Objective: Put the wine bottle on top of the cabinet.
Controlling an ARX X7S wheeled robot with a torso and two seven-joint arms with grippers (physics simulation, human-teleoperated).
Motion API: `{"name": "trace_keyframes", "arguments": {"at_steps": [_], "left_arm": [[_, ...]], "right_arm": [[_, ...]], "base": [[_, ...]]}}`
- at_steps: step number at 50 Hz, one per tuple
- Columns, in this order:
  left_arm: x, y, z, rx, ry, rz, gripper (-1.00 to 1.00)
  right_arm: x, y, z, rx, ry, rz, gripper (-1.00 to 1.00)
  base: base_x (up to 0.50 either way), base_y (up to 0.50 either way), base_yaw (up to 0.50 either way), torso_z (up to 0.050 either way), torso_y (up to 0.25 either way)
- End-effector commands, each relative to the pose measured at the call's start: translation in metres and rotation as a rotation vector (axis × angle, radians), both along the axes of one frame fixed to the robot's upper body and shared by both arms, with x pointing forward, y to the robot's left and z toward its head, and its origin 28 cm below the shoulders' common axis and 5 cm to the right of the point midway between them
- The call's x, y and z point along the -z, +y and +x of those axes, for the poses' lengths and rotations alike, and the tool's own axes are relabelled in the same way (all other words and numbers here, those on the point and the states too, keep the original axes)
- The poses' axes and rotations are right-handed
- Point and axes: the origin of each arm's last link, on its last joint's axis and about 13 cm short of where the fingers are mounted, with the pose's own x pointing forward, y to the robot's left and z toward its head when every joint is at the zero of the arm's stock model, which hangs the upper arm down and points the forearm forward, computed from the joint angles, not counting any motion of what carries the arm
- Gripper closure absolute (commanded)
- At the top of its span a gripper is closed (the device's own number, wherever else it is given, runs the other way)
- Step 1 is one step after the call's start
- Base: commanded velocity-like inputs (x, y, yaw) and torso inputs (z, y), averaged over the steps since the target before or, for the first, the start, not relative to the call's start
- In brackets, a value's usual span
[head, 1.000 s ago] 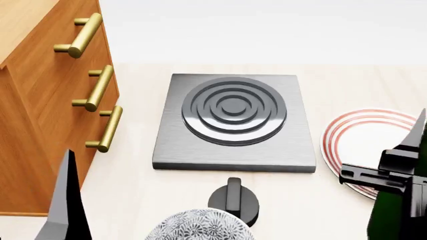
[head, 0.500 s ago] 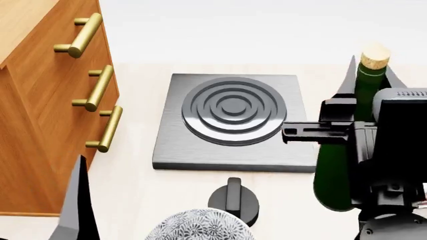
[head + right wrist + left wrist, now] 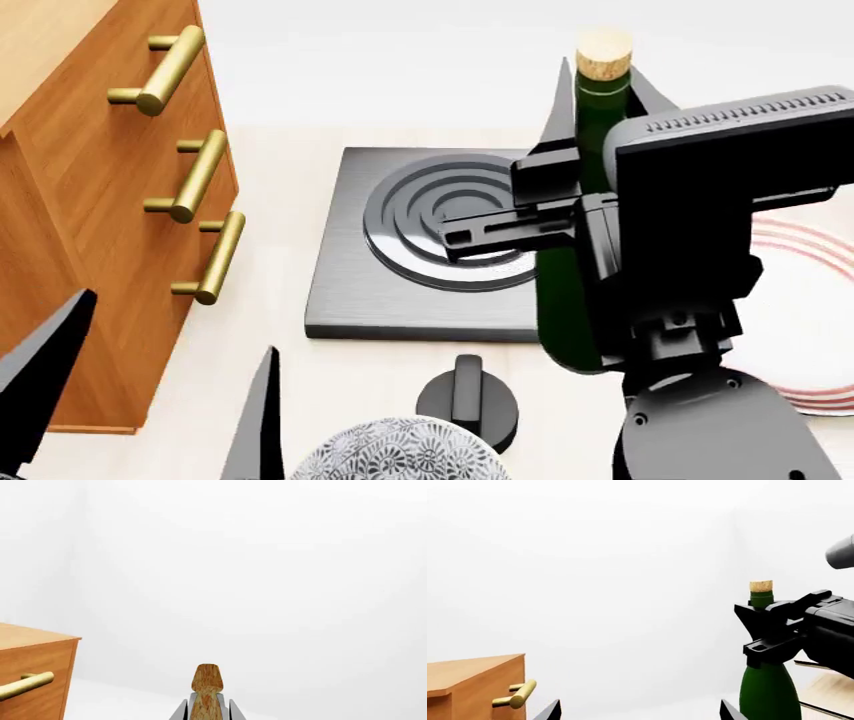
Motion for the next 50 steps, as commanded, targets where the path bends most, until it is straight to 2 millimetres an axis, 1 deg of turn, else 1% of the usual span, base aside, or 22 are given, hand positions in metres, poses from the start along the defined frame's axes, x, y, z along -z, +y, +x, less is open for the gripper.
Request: {"name": "trace_keyframes", "arguments": {"at_steps": [1, 13, 16, 21, 22, 27, 31, 40, 44, 50], "left_arm": [[0.001, -0.011, 0.007, 0.072, 0.028, 0.010, -1.00], [0.002, -0.021, 0.022, 0.109, 0.047, -0.053, -1.00], [0.001, -0.025, 0.025, 0.138, 0.049, -0.061, -1.00], [-0.001, -0.035, 0.031, 0.237, 0.051, -0.065, -1.00], [0.000, -0.038, 0.031, 0.257, 0.051, -0.039, -1.00], [0.003, -0.045, 0.032, 0.293, 0.060, -0.028, -1.00], [0.008, -0.052, 0.032, 0.354, 0.072, -0.005, -1.00], [0.011, -0.067, 0.039, 0.393, 0.078, 0.010, -1.00], [0.014, -0.072, 0.045, 0.409, 0.081, 0.014, -1.00], [0.024, -0.076, 0.056, 0.395, 0.099, 0.014, -1.00]], "right_arm": [[-0.008, 0.010, -0.003, -0.041, -0.039, -0.014, 1.00], [-0.001, 0.016, -0.003, -0.064, -0.029, -0.010, 1.00], [-0.002, 0.017, -0.004, -0.070, -0.031, -0.006, 1.00], [-0.003, 0.019, -0.004, -0.082, -0.034, -0.007, 1.00], [-0.004, 0.020, -0.005, -0.084, -0.036, -0.006, 1.00], [-0.002, 0.020, -0.006, -0.086, -0.034, -0.002, 1.00], [-0.004, 0.022, -0.006, -0.093, -0.035, 0.000, 1.00], [-0.009, 0.025, -0.007, -0.102, -0.043, -0.004, 1.00], [-0.012, 0.026, -0.008, -0.099, -0.059, -0.003, 1.00], [-0.016, 0.029, -0.013, -0.114, -0.073, -0.003, 1.00]], "base": [[0.00, 0.00, 0.00, 0.000, 0.000], [0.00, 0.00, 0.00, 0.000, 0.001], [0.00, 0.00, 0.00, 0.000, 0.000], [0.00, 0.00, 0.00, 0.000, 0.002], [0.00, 0.00, 0.00, 0.000, 0.000], [0.00, 0.00, 0.00, 0.000, 0.000], [0.00, 0.00, 0.00, 0.000, 0.000], [0.00, 0.00, 0.00, 0.000, 0.001], [0.00, 0.00, 0.00, 0.000, 0.000], [0.00, 0.00, 0.00, 0.003, 0.000]]}}
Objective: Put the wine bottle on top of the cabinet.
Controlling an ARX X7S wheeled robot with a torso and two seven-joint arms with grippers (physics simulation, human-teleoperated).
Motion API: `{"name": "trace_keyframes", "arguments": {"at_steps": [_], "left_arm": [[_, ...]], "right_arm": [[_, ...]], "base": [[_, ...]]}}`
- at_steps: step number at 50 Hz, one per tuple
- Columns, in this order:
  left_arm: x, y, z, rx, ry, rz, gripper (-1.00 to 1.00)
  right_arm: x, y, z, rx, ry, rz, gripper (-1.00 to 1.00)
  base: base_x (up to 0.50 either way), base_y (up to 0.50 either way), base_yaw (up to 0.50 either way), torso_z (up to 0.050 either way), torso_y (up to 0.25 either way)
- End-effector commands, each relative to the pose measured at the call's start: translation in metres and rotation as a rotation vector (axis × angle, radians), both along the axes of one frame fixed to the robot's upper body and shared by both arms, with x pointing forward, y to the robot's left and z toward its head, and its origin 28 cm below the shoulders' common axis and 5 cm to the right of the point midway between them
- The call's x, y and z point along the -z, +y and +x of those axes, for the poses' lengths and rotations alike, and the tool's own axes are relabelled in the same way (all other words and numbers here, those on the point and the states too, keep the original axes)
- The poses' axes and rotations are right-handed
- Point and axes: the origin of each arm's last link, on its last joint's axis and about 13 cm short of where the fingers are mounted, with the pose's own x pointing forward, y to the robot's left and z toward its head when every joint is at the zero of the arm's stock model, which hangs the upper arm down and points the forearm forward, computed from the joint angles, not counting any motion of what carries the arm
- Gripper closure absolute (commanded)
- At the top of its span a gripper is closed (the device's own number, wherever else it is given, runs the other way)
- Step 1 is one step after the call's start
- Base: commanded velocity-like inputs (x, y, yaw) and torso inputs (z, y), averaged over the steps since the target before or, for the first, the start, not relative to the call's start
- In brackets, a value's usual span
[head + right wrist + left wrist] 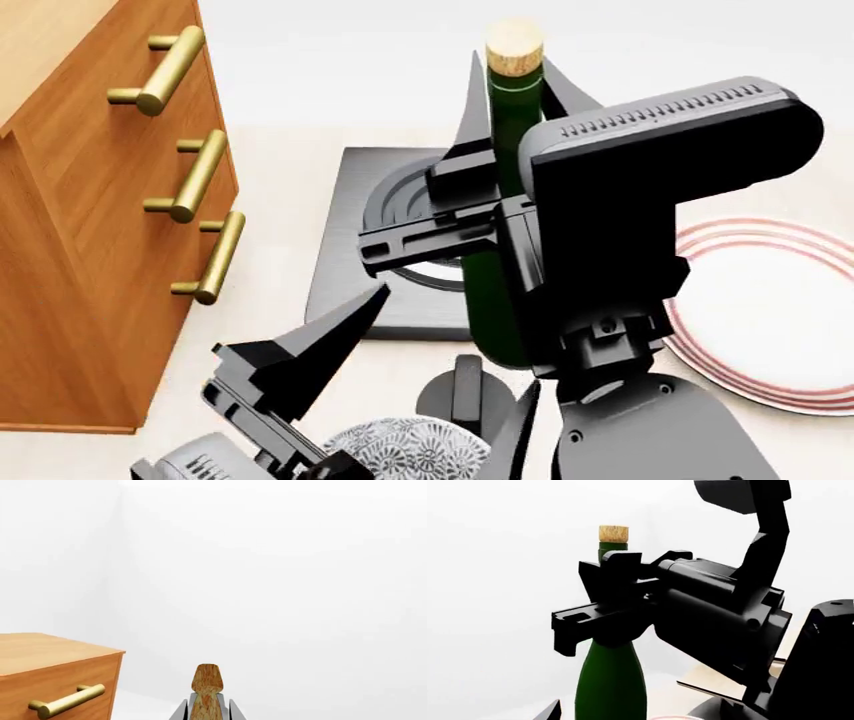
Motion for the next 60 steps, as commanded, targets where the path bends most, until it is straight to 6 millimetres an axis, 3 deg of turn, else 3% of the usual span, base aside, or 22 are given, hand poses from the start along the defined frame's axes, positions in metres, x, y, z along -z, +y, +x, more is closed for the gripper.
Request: {"name": "trace_keyframes", "arguments": {"at_steps": [1, 32, 39, 60], "left_arm": [[0.010, -0.013, 0.014, 0.025, 0.016, 0.012, -1.00], [0.008, -0.023, 0.039, 0.001, 0.017, 0.021, -1.00], [0.012, -0.024, 0.046, -0.072, -0.006, 0.136, -1.00], [0.012, -0.022, 0.058, -0.125, 0.126, 0.132, -1.00]], "right_arm": [[-0.010, 0.003, -0.006, 0.000, -0.047, -0.004, 1.00], [-0.011, 0.004, -0.013, -0.021, -0.059, 0.000, 1.00], [-0.011, 0.004, -0.013, -0.021, -0.056, 0.001, 1.00], [-0.010, 0.003, -0.013, -0.020, -0.053, 0.004, 1.00]], "base": [[0.00, 0.00, 0.00, 0.000, 0.010], [0.00, 0.00, 0.00, 0.000, 0.000], [0.00, 0.00, 0.00, 0.000, 0.001], [0.00, 0.00, 0.00, 0.000, 0.000]]}}
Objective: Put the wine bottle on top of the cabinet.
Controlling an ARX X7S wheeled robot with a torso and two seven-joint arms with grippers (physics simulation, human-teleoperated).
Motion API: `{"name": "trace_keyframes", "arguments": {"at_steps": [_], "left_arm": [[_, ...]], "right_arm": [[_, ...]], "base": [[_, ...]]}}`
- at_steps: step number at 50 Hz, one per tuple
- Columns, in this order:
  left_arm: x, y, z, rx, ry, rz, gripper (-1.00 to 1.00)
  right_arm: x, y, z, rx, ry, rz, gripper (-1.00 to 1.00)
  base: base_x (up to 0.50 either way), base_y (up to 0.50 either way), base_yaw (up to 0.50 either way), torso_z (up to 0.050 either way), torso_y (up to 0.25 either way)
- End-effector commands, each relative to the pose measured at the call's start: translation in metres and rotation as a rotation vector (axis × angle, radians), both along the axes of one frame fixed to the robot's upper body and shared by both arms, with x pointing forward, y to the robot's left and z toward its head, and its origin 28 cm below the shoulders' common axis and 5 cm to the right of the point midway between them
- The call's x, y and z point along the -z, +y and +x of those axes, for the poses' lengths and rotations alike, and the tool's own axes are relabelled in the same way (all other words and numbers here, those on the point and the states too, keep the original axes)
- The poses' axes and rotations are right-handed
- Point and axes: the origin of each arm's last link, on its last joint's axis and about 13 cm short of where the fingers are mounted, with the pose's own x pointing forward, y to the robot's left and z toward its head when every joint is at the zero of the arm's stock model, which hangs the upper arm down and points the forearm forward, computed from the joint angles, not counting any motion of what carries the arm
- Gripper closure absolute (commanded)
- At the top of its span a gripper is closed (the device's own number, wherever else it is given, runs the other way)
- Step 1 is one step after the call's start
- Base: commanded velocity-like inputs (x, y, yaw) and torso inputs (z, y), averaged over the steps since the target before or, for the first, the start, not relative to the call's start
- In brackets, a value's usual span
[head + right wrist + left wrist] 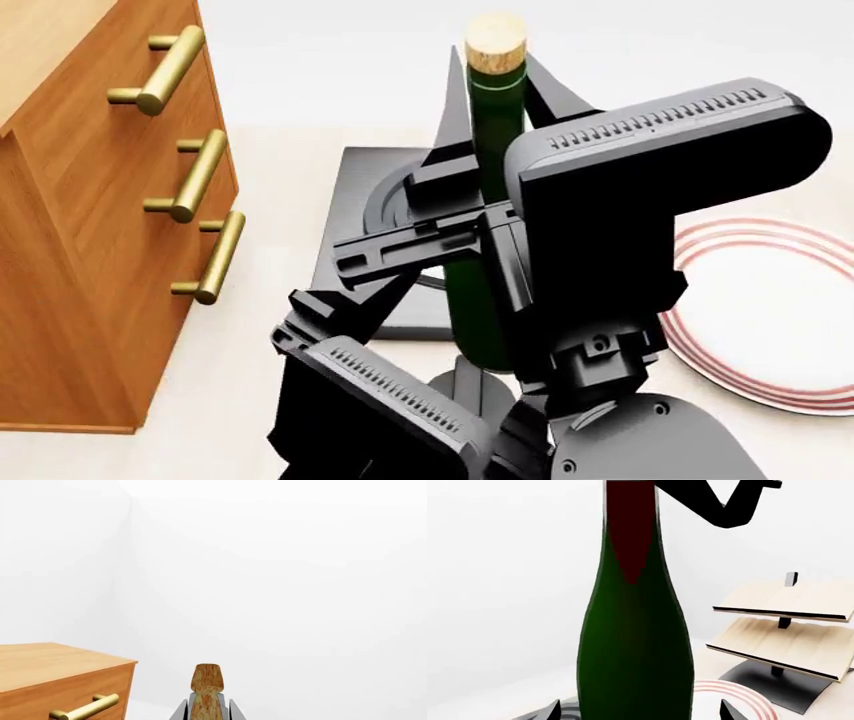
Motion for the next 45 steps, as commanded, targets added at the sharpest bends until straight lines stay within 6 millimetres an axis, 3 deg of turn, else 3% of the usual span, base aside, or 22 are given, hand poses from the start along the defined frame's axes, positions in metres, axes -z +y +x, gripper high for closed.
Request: {"name": "trace_keyframes", "arguments": {"at_steps": [1, 39, 40, 45], "left_arm": [[0.0005, 0.0003, 0.0074, -0.032, 0.042, 0.008, -1.00], [0.0069, -0.0088, 0.0131, -0.018, 0.085, -0.013, -1.00], [0.0076, -0.0090, 0.0134, -0.019, 0.087, -0.016, 1.00], [0.0074, -0.0095, 0.0137, -0.022, 0.083, -0.014, 1.00]], "right_arm": [[-0.0035, -0.0019, -0.0005, 0.016, -0.026, -0.003, 1.00], [-0.0029, -0.0032, -0.0015, 0.020, -0.025, 0.002, 1.00], [-0.0031, -0.0031, -0.0016, 0.019, -0.025, 0.003, 1.00], [-0.0028, -0.0037, -0.0010, 0.021, -0.024, 0.003, 1.00]], "base": [[0.00, 0.00, 0.00, 0.000, 0.000], [0.00, 0.00, 0.00, 0.000, 0.001], [0.00, 0.00, 0.00, 0.000, 0.000], [0.00, 0.00, 0.00, 0.000, 0.002]]}}
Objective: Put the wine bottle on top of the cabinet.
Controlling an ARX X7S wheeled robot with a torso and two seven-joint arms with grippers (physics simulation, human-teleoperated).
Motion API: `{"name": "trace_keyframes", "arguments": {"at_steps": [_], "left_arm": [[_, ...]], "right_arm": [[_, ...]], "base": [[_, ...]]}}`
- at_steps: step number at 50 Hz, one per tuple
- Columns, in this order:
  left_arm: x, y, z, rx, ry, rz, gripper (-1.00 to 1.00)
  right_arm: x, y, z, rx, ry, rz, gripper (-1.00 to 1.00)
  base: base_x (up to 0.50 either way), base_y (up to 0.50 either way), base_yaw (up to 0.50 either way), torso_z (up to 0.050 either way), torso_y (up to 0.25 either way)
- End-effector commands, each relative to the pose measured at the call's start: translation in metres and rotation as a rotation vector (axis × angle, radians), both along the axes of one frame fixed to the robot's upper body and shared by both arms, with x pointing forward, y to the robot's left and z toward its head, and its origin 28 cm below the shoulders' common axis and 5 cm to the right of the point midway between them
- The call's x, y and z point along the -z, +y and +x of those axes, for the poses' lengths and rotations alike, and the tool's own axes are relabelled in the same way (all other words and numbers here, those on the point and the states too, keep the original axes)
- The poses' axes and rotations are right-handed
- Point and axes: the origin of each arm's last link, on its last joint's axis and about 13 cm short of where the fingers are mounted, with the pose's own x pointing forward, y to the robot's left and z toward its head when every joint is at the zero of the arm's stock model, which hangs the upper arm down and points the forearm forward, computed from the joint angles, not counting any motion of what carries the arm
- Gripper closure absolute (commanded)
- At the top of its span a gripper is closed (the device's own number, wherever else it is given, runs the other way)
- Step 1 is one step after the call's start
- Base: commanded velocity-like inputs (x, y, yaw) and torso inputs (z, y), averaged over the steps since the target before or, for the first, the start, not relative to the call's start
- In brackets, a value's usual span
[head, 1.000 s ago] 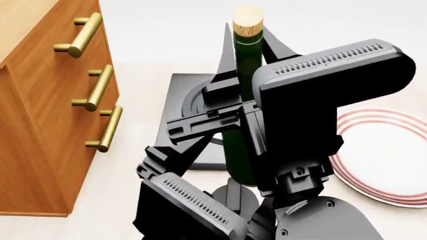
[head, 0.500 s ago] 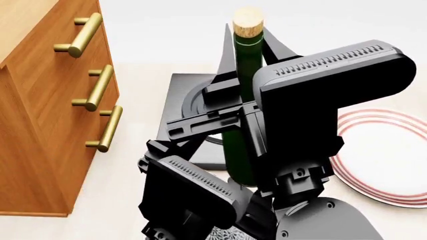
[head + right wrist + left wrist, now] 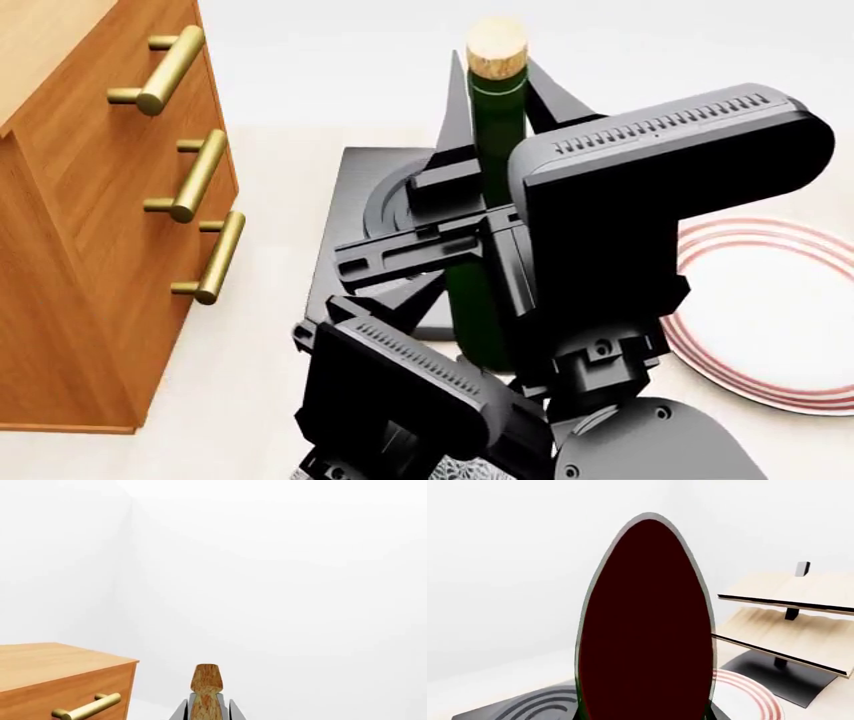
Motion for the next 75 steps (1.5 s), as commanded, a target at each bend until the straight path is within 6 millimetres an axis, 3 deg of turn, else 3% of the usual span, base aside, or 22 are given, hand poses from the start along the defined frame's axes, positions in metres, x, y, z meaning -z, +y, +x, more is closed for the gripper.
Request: {"name": "trace_keyframes", "arguments": {"at_steps": [1, 15, 16, 35, 49, 58, 60, 67, 75], "left_arm": [[0.002, -0.001, 0.001, -0.006, 0.008, -0.008, 1.00], [0.003, -0.001, -0.001, 0.005, 0.007, -0.015, 1.00], [0.003, -0.001, -0.001, 0.005, 0.008, -0.016, 1.00], [0.000, 0.001, -0.002, 0.001, -0.007, -0.024, 1.00], [0.001, 0.019, 0.004, -0.057, -0.006, -0.024, 1.00], [-0.004, 0.033, 0.002, -0.100, -0.044, -0.057, 1.00], [-0.005, 0.040, 0.002, -0.118, -0.047, -0.074, 1.00], [-0.019, 0.050, 0.004, -0.154, -0.085, -0.083, 1.00], [-0.055, 0.064, 0.011, -0.212, -0.155, -0.107, 1.00]], "right_arm": [[-0.004, -0.003, 0.000, 0.026, -0.029, -0.002, 1.00], [0.001, -0.003, -0.001, 0.017, -0.015, -0.006, 1.00], [0.002, -0.002, -0.002, -0.012, 0.001, 0.015, -1.00], [0.009, -0.002, -0.008, 0.002, 0.002, 0.010, -1.00], [0.008, -0.011, -0.049, 0.026, -0.051, 0.089, -1.00], [0.015, -0.017, -0.063, 0.049, -0.060, 0.118, -1.00], [0.026, -0.017, -0.074, 0.055, -0.065, 0.156, -1.00], [0.058, -0.018, -0.081, 0.088, -0.005, 0.188, -1.00], [0.077, -0.021, -0.089, 0.125, 0.062, 0.224, -1.00]], "base": [[0.00, 0.00, 0.00, 0.000, 0.000], [0.00, 0.00, 0.00, 0.000, 0.001], [0.00, 0.00, 0.00, 0.000, 0.000], [0.00, 0.00, 0.00, 0.001, 0.001], [0.00, 0.00, 0.00, 0.000, 0.001], [0.00, 0.00, 0.00, 0.000, 0.000], [0.00, 0.00, 0.00, 0.000, 0.000], [0.00, 0.00, 0.00, 0.001, 0.001], [0.00, 0.00, 0.00, 0.000, 0.000]]}}
